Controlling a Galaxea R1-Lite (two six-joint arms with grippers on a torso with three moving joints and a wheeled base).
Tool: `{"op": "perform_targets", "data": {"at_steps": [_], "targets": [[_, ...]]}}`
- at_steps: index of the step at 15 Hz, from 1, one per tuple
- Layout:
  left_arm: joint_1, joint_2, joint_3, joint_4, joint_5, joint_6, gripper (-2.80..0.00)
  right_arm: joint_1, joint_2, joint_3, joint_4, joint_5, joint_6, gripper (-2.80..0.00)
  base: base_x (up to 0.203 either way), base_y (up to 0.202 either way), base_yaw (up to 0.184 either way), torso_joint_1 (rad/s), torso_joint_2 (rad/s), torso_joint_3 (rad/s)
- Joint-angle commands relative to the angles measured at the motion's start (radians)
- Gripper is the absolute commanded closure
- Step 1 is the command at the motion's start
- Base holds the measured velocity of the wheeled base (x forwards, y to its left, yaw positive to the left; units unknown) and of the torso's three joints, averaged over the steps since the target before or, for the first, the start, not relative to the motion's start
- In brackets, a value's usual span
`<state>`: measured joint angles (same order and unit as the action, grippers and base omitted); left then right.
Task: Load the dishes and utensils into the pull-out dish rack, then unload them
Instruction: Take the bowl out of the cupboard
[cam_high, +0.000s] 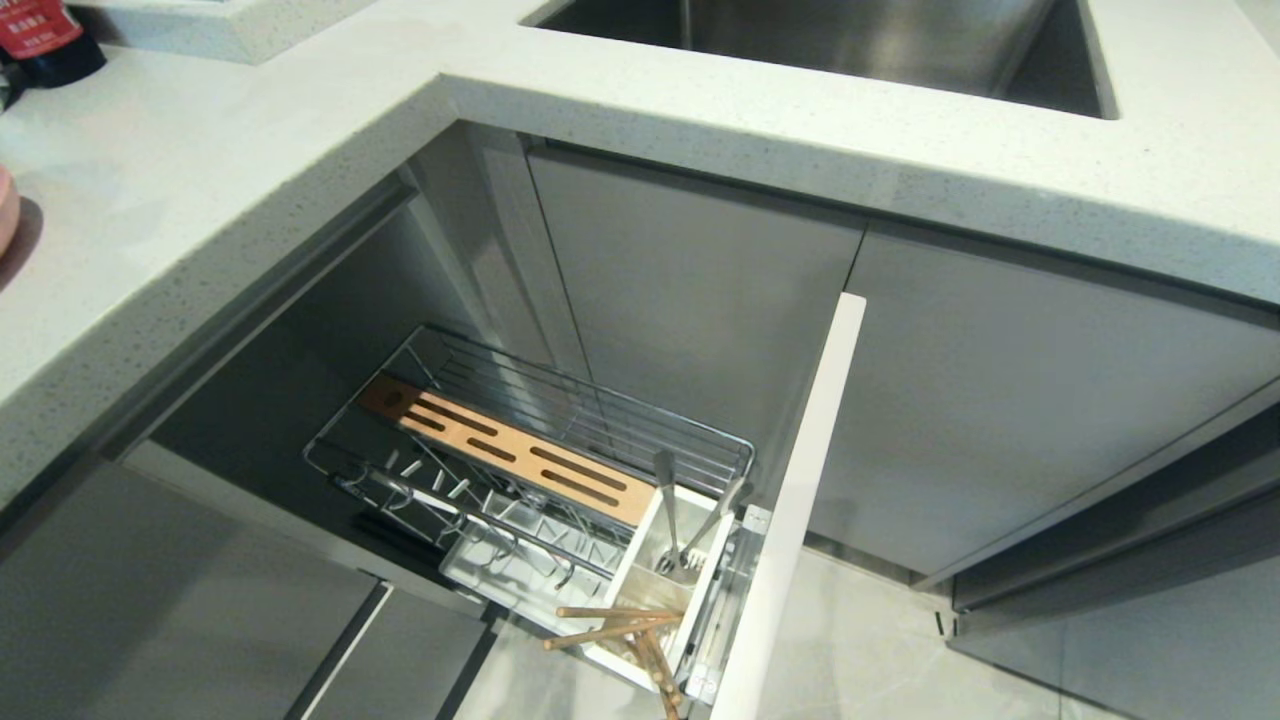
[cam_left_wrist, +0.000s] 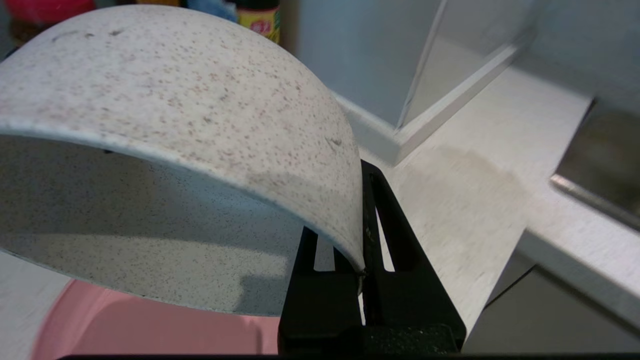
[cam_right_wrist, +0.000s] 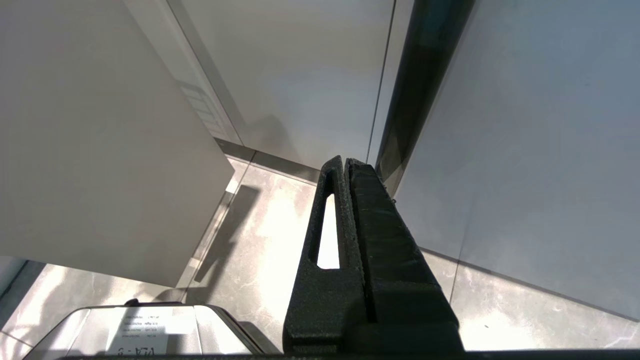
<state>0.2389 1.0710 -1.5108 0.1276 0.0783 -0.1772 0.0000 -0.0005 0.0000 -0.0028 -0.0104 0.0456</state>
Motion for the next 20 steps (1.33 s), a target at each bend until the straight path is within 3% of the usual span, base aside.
{"op": "perform_targets", "data": {"at_steps": [1, 6, 10, 13, 20], "targets": [[0.055, 0.022, -0.085, 0.18, -0.012, -0.001, 0.0, 0.0, 0.001, 0.0, 0.0, 0.0, 0.0, 0.0, 0.0, 0.0, 0.0, 0.0, 0.0, 0.0], [0.115, 0.092, -0.309, 0.574, -0.005, -0.002, 0.0, 0.0, 0.001, 0.0, 0.0, 0.0, 0.0, 0.0, 0.0, 0.0, 0.0, 0.0, 0.0, 0.0], [0.123, 0.17, -0.433, 0.795, 0.078, -0.001, 0.0, 0.0, 0.001, 0.0, 0.0, 0.0, 0.0, 0.0, 0.0, 0.0, 0.0, 0.0, 0.0, 0.0], [0.123, 0.212, -0.446, 0.829, 0.138, 0.01, 0.0, 0.0, 0.001, 0.0, 0.0, 0.0, 0.0, 0.0, 0.0, 0.0, 0.0, 0.0, 0.0, 0.0], [0.115, 0.242, -0.45, 0.993, 0.164, 0.091, 0.0, 0.0, 0.001, 0.0, 0.0, 0.001, 0.0, 0.0, 0.0, 0.0, 0.0, 0.0, 0.0, 0.0]]}}
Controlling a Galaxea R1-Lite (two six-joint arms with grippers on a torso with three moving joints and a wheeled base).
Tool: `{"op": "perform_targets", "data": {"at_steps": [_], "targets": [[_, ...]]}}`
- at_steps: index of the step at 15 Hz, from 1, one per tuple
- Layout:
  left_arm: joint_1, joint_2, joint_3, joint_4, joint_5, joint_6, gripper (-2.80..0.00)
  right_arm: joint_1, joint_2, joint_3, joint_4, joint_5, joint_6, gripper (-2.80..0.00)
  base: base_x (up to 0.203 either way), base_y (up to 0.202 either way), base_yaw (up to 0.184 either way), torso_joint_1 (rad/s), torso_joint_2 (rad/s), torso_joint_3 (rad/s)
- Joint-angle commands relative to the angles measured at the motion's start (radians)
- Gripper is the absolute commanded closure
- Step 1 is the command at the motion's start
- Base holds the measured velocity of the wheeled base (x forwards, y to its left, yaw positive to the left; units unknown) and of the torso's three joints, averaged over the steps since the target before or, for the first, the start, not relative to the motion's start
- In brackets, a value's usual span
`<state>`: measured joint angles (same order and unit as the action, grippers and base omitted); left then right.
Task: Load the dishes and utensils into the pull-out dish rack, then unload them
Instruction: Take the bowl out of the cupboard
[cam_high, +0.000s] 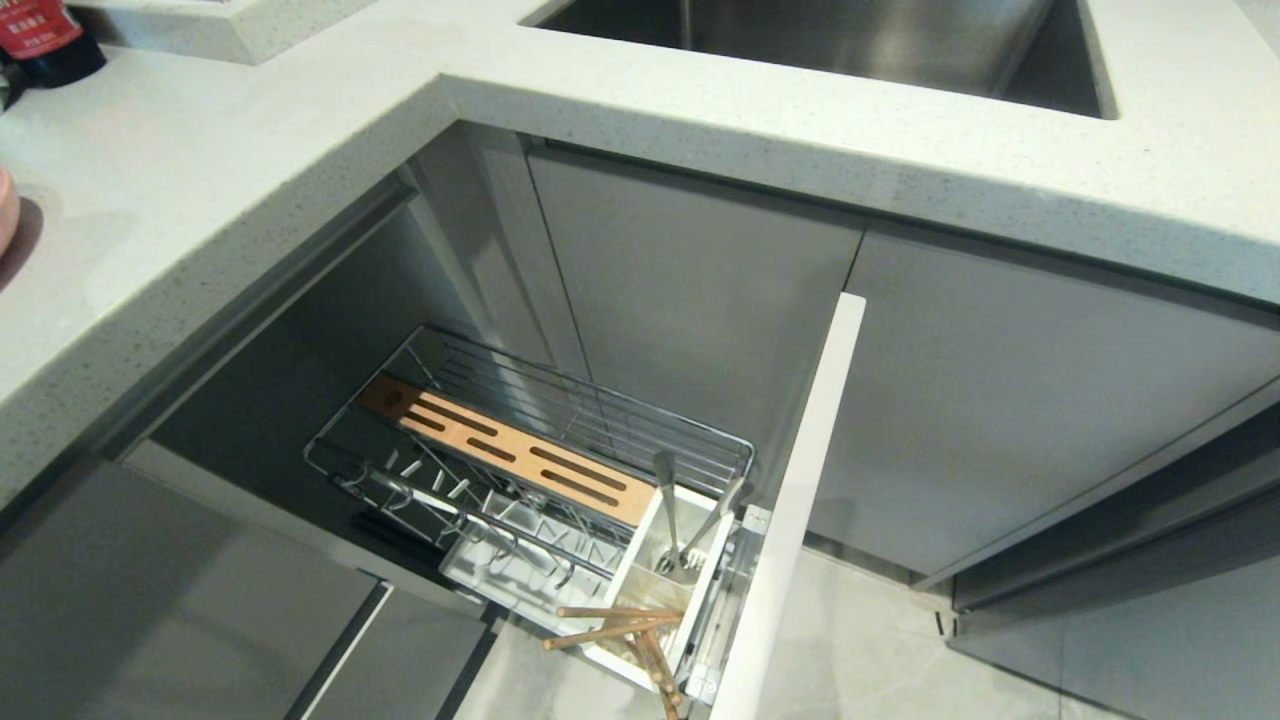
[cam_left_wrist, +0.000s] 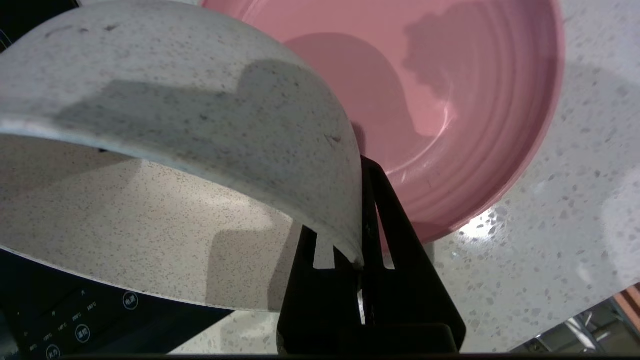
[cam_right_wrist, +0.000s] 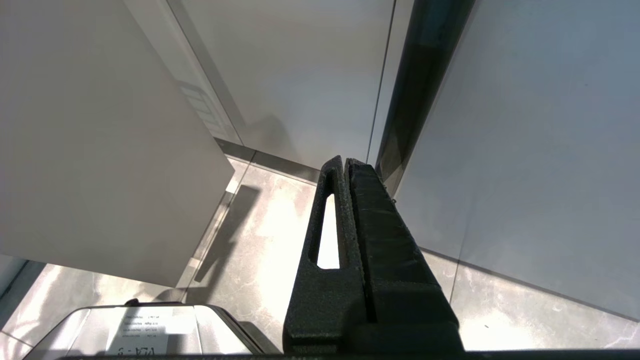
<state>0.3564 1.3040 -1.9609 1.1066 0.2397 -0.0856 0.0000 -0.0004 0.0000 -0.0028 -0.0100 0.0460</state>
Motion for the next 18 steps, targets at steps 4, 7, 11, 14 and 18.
{"op": "perform_targets", "data": {"at_steps": [4, 7, 11, 14, 18], "targets": [[-0.004, 0.009, 0.0, 0.018, 0.004, 0.004, 0.0, 0.0, 0.0, 0.0, 0.0, -0.001, 0.0, 0.0, 0.0, 0.0, 0.0, 0.0, 0.0, 0.0], [-0.029, 0.031, 0.0, 0.016, 0.003, 0.006, 0.0, 0.0, 0.0, 0.0, 0.0, -0.001, -0.001, 0.0, 0.0, 0.0, 0.0, 0.0, 0.0, 0.0], [-0.031, 0.071, -0.001, 0.008, 0.003, 0.041, 0.0, 0.0, 0.0, 0.0, 0.0, -0.001, 0.0, 0.0, 0.0, 0.0, 0.0, 0.0, 0.0, 0.0], [-0.031, 0.083, -0.001, 0.006, 0.004, 0.044, 0.0, 0.0, 0.0, 0.0, 0.0, 0.0, 0.0, 0.0, 0.0, 0.0, 0.0, 0.0, 0.0, 0.0], [-0.03, 0.101, -0.001, 0.004, 0.004, 0.049, 0.0, 0.0, 0.0, 0.0, 0.0, 0.001, 0.0, 0.0, 0.0, 0.0, 0.0, 0.0, 0.0, 0.0]]}}
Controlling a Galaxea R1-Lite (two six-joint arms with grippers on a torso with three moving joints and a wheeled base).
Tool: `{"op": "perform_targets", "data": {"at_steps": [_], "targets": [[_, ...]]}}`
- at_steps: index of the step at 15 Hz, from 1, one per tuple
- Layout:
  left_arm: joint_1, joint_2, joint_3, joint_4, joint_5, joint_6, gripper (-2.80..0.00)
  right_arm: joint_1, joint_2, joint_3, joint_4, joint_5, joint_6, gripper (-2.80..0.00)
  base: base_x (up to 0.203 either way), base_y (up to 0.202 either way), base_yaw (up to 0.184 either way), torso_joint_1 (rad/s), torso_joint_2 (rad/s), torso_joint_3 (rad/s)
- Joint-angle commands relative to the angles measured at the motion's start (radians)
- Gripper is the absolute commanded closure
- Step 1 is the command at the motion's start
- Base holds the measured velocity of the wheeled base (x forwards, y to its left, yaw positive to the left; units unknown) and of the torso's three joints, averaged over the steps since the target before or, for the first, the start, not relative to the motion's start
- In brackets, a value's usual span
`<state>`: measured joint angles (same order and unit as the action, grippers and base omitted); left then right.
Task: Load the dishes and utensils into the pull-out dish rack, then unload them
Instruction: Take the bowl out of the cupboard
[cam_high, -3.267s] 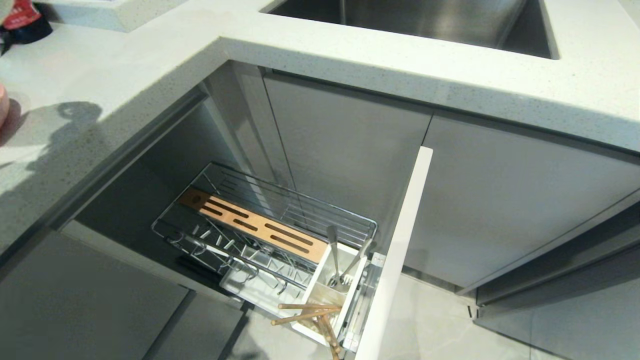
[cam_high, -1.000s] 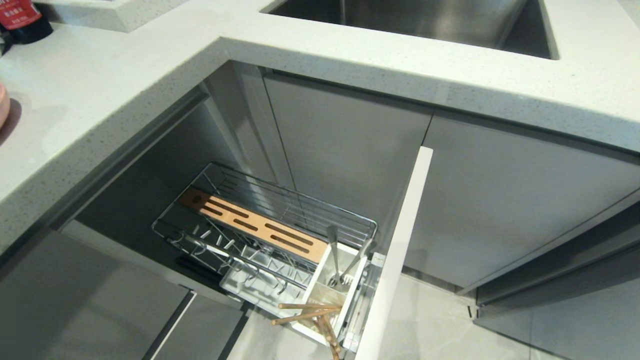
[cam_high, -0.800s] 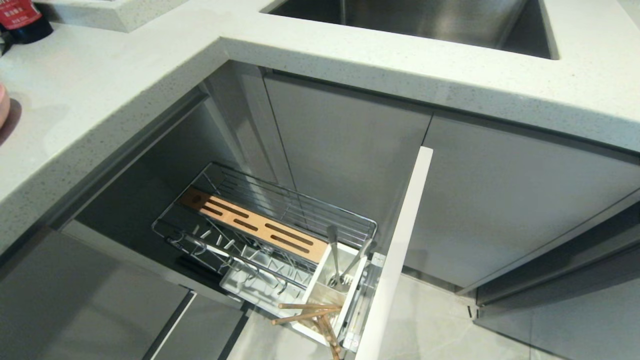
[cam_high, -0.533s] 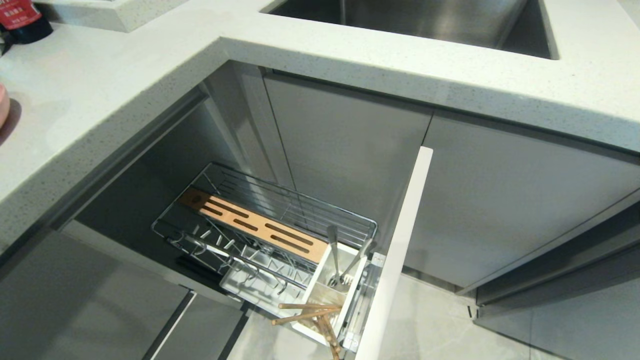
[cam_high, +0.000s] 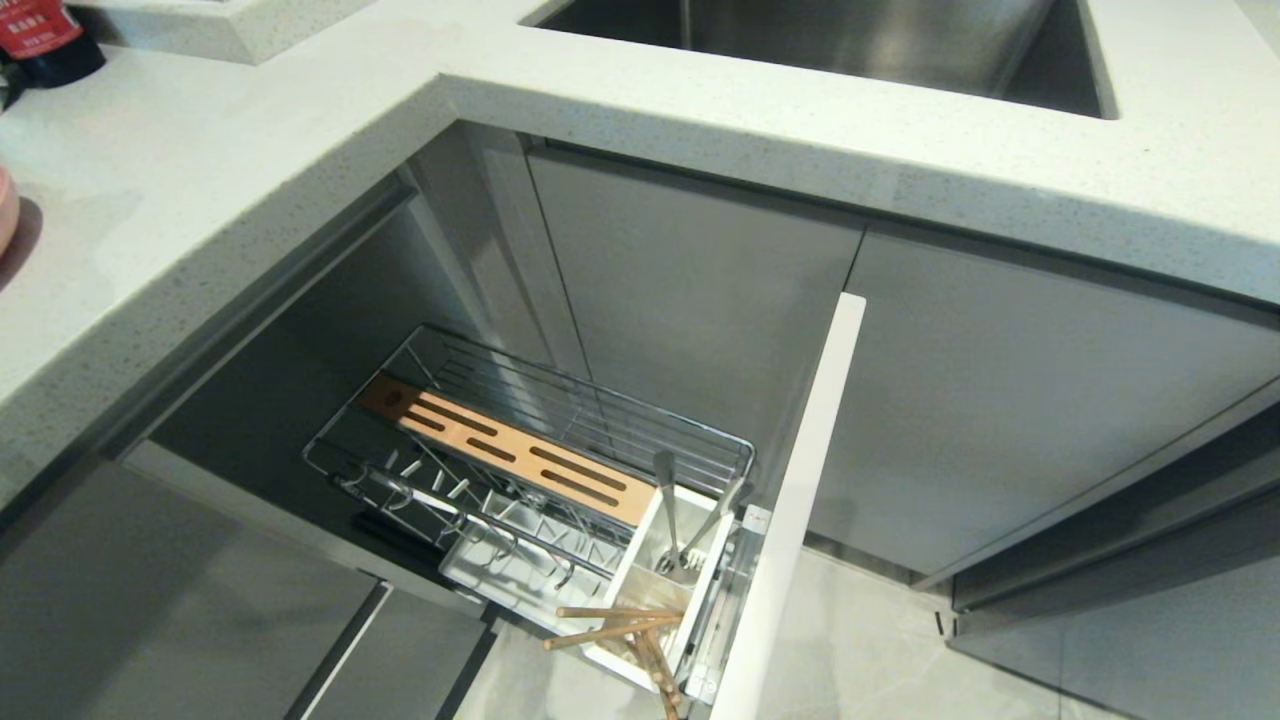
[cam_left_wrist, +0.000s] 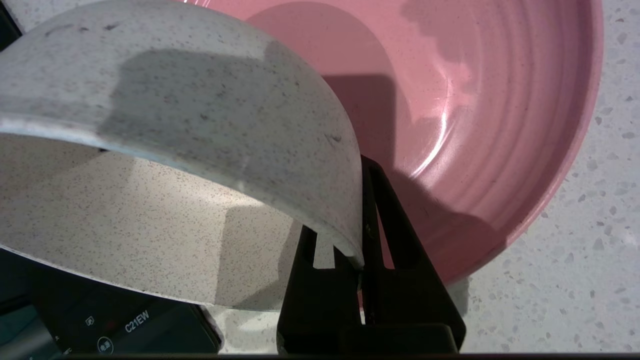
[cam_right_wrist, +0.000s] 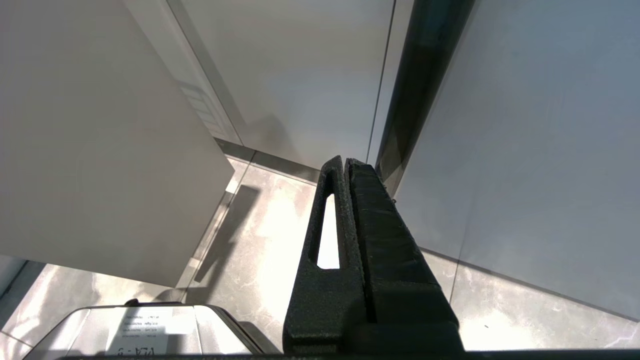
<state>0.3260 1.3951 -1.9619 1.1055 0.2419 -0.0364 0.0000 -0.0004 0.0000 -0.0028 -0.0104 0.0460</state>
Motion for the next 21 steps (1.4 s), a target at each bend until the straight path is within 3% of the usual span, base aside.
{"op": "perform_targets", "data": {"at_steps": [1, 7, 8, 17, 21], "targets": [[0.001, 0.012, 0.0, 0.004, 0.002, 0.0, 0.0, 0.0, 0.0, 0.0, 0.0, 0.0, 0.0, 0.0, 0.0, 0.0, 0.0, 0.0, 0.0, 0.0], [0.001, 0.022, 0.001, -0.01, 0.023, 0.0, 0.0, 0.0, 0.0, 0.0, 0.0, 0.0, 0.0, 0.0, 0.0, 0.0, 0.0, 0.0, 0.0, 0.0], [0.001, 0.024, 0.001, -0.012, 0.025, 0.0, -2.72, 0.0, 0.0, 0.0, 0.0, 0.0, 0.0, 0.0, 0.0, 0.0, 0.0, 0.0, 0.0, 0.0], [0.004, -0.004, 0.003, -0.05, 0.067, -0.013, -2.8, 0.0, 0.0, 0.0, 0.0, 0.0, 0.0, 0.0, 0.0, 0.0, 0.0, 0.0, 0.0, 0.0], [-0.002, -0.051, 0.005, -0.107, 0.066, -0.068, -2.8, 0.0, 0.0, 0.0, 0.0, 0.0, 0.0, 0.0, 0.0, 0.0, 0.0, 0.0, 0.0, 0.0]]}}
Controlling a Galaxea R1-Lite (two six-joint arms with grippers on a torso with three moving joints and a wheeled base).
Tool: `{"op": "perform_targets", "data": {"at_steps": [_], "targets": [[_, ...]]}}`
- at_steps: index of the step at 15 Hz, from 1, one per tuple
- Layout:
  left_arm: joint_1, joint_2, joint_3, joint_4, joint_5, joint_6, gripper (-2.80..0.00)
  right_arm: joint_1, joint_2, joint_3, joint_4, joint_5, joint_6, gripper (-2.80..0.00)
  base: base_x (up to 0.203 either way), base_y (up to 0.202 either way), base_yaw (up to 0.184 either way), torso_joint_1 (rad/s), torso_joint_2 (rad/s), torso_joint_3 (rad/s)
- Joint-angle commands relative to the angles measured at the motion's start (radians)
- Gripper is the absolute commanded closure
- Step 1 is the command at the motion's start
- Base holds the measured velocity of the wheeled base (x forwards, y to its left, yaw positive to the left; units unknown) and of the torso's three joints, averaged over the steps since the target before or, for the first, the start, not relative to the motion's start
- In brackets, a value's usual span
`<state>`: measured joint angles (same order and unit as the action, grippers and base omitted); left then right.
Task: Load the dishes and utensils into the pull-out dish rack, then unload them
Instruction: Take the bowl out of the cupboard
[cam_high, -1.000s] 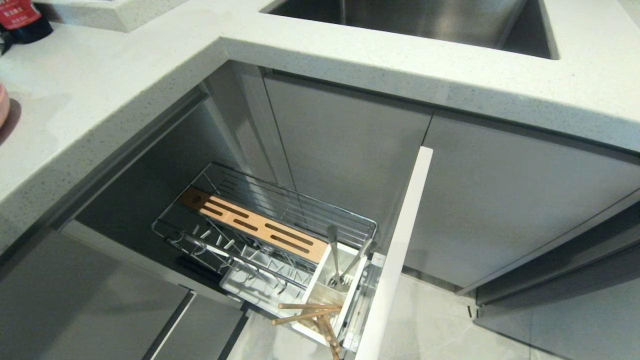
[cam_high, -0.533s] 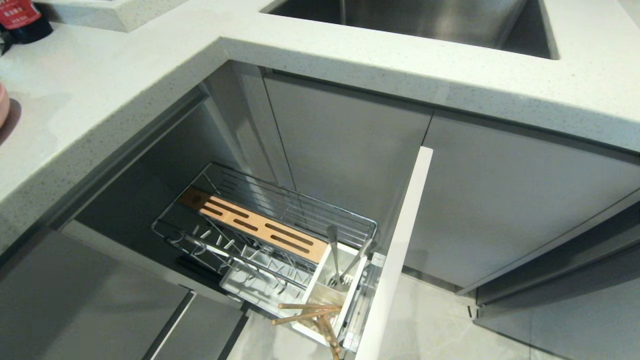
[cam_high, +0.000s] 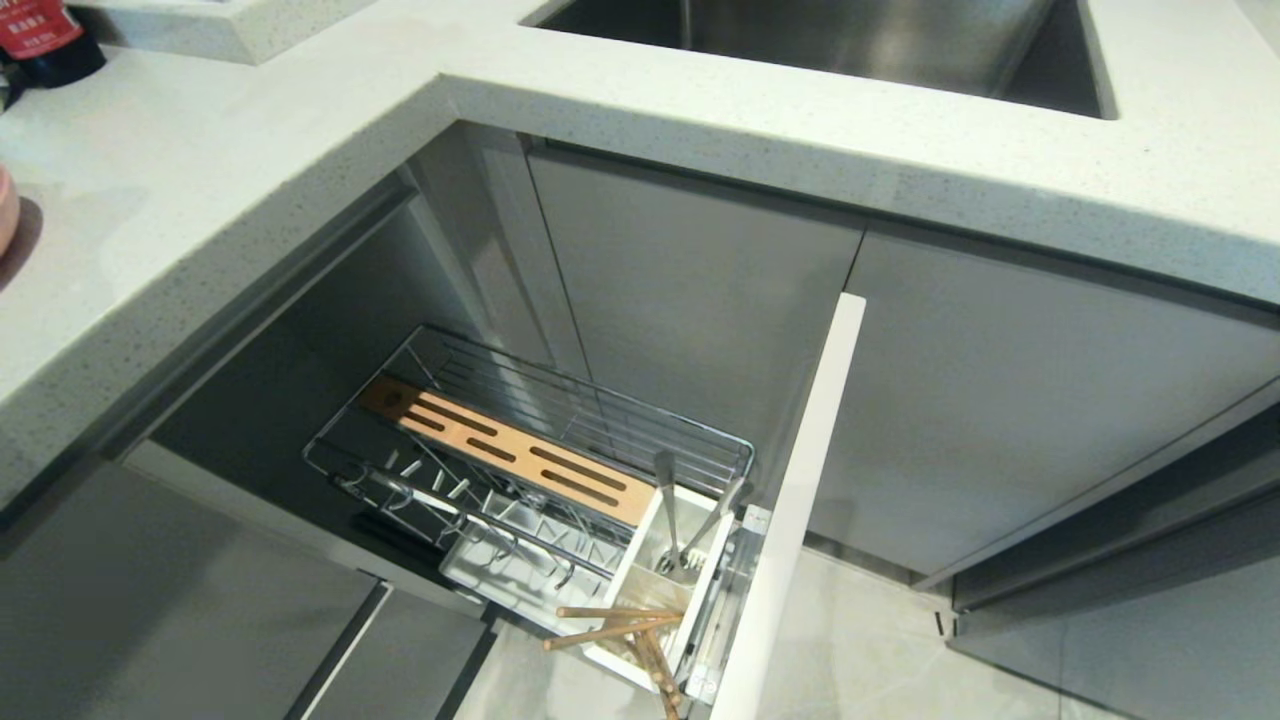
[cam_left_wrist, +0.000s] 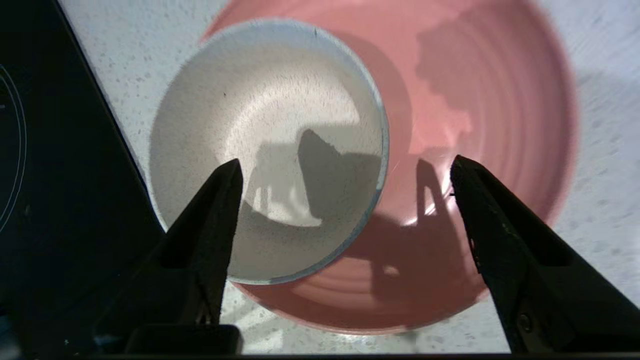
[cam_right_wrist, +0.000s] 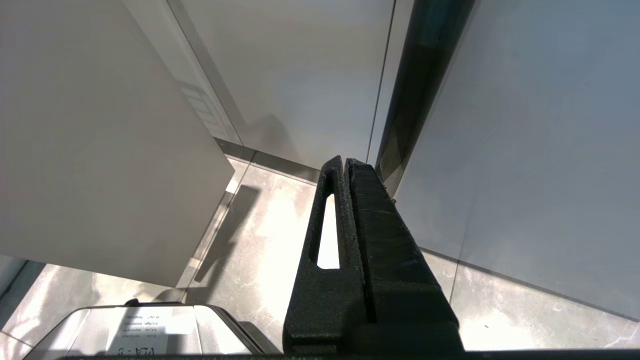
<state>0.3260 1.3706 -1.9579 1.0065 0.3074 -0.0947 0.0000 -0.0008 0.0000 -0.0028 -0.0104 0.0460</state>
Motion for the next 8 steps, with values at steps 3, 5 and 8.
{"op": "perform_targets", "data": {"at_steps": [3, 5, 8], "targets": [[-0.002, -0.074, 0.014, -0.093, 0.003, -0.059, 0.0, 0.0, 0.001, 0.0, 0.0, 0.0, 0.0, 0.0, 0.0, 0.0, 0.0, 0.0, 0.0, 0.0], [-0.009, -0.096, 0.014, -0.102, 0.001, -0.081, 0.0, 0.0, 0.001, 0.0, 0.0, 0.0, 0.0, 0.0, 0.0, 0.0, 0.0, 0.0, 0.0, 0.0], [-0.087, -0.14, 0.016, -0.26, -0.001, -0.211, 0.0, 0.0, 0.001, 0.0, 0.0, 0.0, 0.0, 0.0, 0.0, 0.0, 0.0, 0.0, 0.0, 0.0]]}}
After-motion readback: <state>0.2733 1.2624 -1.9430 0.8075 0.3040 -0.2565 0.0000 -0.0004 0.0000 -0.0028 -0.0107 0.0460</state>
